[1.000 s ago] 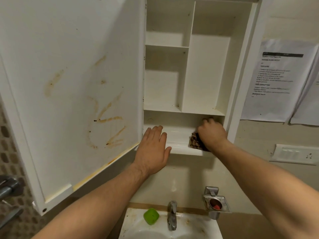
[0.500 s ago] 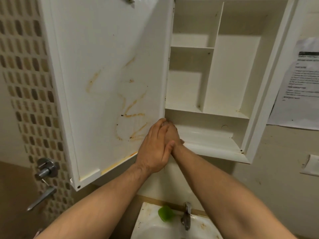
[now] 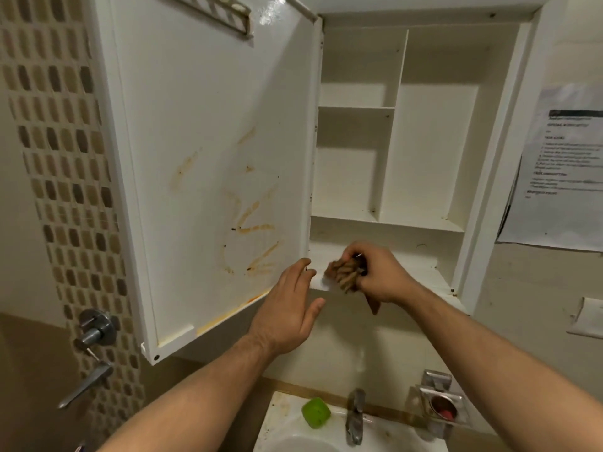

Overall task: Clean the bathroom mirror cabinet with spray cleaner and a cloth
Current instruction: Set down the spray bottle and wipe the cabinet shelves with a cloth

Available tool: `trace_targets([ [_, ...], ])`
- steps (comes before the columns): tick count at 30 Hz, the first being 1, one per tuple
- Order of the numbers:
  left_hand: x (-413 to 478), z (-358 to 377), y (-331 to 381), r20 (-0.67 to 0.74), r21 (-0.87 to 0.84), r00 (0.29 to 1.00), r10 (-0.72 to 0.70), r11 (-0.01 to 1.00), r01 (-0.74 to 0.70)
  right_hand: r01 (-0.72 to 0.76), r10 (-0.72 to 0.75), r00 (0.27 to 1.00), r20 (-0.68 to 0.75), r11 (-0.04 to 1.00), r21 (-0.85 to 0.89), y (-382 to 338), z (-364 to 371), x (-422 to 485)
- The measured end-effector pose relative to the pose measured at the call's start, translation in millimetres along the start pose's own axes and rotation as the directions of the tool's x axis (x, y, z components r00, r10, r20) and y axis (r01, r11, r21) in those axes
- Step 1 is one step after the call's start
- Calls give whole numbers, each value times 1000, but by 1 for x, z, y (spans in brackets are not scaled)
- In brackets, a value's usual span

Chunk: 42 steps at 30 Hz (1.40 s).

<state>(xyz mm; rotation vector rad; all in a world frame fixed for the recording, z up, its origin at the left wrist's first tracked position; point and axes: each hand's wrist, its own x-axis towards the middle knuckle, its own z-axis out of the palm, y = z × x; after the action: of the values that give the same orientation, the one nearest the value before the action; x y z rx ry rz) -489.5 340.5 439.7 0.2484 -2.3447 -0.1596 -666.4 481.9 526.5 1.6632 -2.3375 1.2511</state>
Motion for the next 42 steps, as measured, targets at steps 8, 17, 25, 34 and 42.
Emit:
trace_targets([
  [8, -5, 1, 9, 34, 44, 998, 49, 998, -51, -195, 235, 886, -400, 971, 139, 4, 57, 45],
  [17, -14, -19, -1, 108, 78, 994, 15, 997, -24, -46, 61, 995, 78, 983, -178, -16, 57, 65],
  [25, -9, -12, 5, 173, 84, 985, 5, 996, -20, 449, -393, 892, 221, 732, -512, 28, 29, -51],
  [34, 1, 5, 26, 226, 57, 972, 60, 996, -75, 262, -309, 951, -7, 817, -514, 3, 62, -23],
  [42, 5, 15, 30, 238, 74, 966, 100, 990, -121, 340, -386, 912, 138, 526, -779, 50, 18, -60],
])
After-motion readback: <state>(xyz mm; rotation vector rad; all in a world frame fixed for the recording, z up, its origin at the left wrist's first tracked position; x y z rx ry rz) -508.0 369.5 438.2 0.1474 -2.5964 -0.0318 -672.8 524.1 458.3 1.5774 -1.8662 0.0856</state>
